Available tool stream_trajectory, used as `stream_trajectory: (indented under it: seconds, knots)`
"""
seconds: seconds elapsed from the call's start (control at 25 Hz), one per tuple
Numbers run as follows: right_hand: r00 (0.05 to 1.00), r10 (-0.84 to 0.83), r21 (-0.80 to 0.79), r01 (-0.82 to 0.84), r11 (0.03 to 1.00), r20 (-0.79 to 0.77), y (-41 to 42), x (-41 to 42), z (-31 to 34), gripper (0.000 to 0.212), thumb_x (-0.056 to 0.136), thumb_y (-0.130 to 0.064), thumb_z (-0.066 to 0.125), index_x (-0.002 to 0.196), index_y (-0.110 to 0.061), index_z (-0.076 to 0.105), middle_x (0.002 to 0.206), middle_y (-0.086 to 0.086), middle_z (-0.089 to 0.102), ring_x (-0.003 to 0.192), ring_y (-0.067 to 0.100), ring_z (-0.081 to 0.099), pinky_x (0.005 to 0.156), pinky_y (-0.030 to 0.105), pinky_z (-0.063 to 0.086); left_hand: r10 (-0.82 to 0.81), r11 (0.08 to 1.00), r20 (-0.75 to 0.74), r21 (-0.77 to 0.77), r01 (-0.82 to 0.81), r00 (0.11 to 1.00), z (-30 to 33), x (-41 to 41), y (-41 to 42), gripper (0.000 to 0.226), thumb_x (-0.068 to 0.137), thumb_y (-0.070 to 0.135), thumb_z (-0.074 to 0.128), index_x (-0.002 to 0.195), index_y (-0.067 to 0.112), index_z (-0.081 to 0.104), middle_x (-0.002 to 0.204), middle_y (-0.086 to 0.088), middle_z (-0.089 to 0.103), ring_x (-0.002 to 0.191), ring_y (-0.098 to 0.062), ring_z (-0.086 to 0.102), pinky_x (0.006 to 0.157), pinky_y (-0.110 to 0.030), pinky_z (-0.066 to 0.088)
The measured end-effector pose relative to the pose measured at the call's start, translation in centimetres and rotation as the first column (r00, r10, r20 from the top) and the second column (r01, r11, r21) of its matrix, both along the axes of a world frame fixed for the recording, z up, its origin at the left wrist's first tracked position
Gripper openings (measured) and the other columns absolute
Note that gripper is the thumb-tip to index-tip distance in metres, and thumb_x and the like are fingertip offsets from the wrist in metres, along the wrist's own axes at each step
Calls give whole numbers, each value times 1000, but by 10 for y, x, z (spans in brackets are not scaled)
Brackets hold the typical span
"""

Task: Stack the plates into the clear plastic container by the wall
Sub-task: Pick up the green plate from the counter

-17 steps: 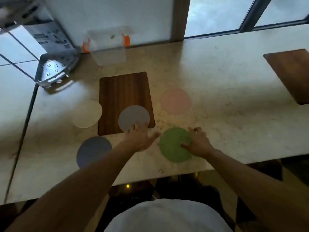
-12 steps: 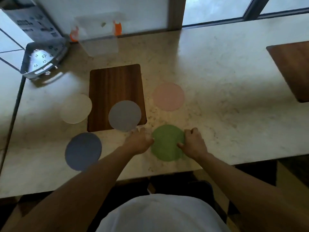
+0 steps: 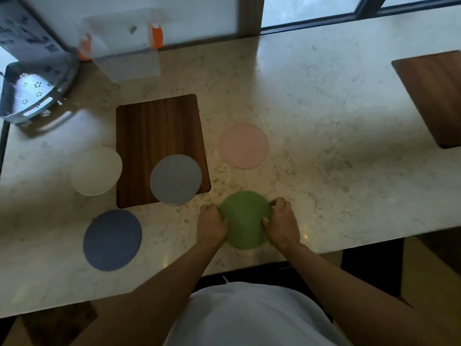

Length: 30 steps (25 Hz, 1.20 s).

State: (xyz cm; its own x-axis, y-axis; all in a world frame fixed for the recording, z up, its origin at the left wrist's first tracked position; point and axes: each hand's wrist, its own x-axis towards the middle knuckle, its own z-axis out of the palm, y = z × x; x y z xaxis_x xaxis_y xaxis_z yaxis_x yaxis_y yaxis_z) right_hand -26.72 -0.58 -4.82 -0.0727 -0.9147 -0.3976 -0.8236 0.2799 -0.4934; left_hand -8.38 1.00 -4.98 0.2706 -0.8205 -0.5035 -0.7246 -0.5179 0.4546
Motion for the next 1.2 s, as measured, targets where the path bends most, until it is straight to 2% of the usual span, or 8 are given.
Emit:
stream_trajectory:
  seconds: [0.16, 0.36, 0.48, 0.64, 0.76, 0.88, 1.04, 1.2]
  knots:
    - [985, -112, 15, 111, 994, 130, -15, -3, 0, 22, 87, -9, 65, 107, -14, 57, 103, 6, 68, 88, 19, 61, 73, 26, 46, 123, 992, -120, 2, -124, 985, 2, 9, -14, 13, 78, 7, 63, 84, 8, 52, 89, -8, 55, 83, -27, 52, 71, -40, 45]
    - [962, -112, -37, 125, 991, 250, -51, -7, 9, 17, 89, -16, 69, 104, -18, 64, 91, -3, 67, 77, 9, 61, 59, 4, 38, 166, 983, -197, -47, -178, 966, 8, 21, -43, 11, 78, 1, 63, 85, 9, 62, 85, -3, 61, 84, -24, 59, 72, -35, 49]
    - [955, -112, -80, 139, 987, 276, -86, -6, 13, 18, 88, -16, 70, 105, -16, 66, 88, -4, 66, 79, 11, 63, 61, 5, 39, 237, 966, -270, -38, -256, 933, 11, 29, -76, 14, 81, -1, 64, 93, 5, 64, 92, -10, 65, 89, -27, 63, 82, -47, 56]
    - [959, -92, -122, 129, 984, 270, -137, -2, 17, 19, 87, -16, 71, 106, -16, 67, 85, -6, 65, 74, 6, 60, 61, 3, 37, 305, 940, -320, -47, -337, 897, 15, 39, -122, 17, 81, 3, 67, 82, 19, 61, 82, -6, 67, 81, -31, 69, 76, -49, 59]
    - [958, -88, -140, 130, 982, 273, -173, 4, 16, 20, 88, -16, 70, 107, -16, 67, 87, -6, 65, 77, 8, 61, 66, 9, 40, 337, 927, -362, -32, -373, 869, 14, 44, -158, 21, 80, 1, 68, 76, 20, 61, 84, -10, 69, 82, -32, 70, 74, -51, 60]
    - [963, -88, -147, 129, 981, 256, -203, 9, 9, 18, 89, -17, 68, 107, -19, 66, 86, -8, 62, 76, 8, 60, 65, 9, 40, 357, 918, -351, -37, -394, 866, 6, 50, -191, 23, 79, -2, 73, 74, 19, 63, 87, -12, 71, 86, -29, 70, 81, -48, 60]
    - [967, -96, -155, 135, 979, 234, -227, 12, -2, 17, 89, -16, 68, 106, -19, 67, 86, -8, 62, 77, 9, 61, 68, 15, 45, 362, 922, -283, -29, -386, 888, -5, 50, -215, 19, 76, 5, 79, 74, 20, 67, 81, -6, 73, 76, -22, 72, 74, -43, 62]
    - [978, -74, -169, 107, 980, 194, -237, 12, -13, 18, 88, -13, 68, 106, -17, 68, 89, -3, 66, 79, 10, 60, 67, 9, 38, 372, 923, -257, -4, -386, 892, -14, 45, -221, 12, 76, 6, 78, 82, 13, 71, 83, -10, 73, 77, -24, 72, 76, -44, 61]
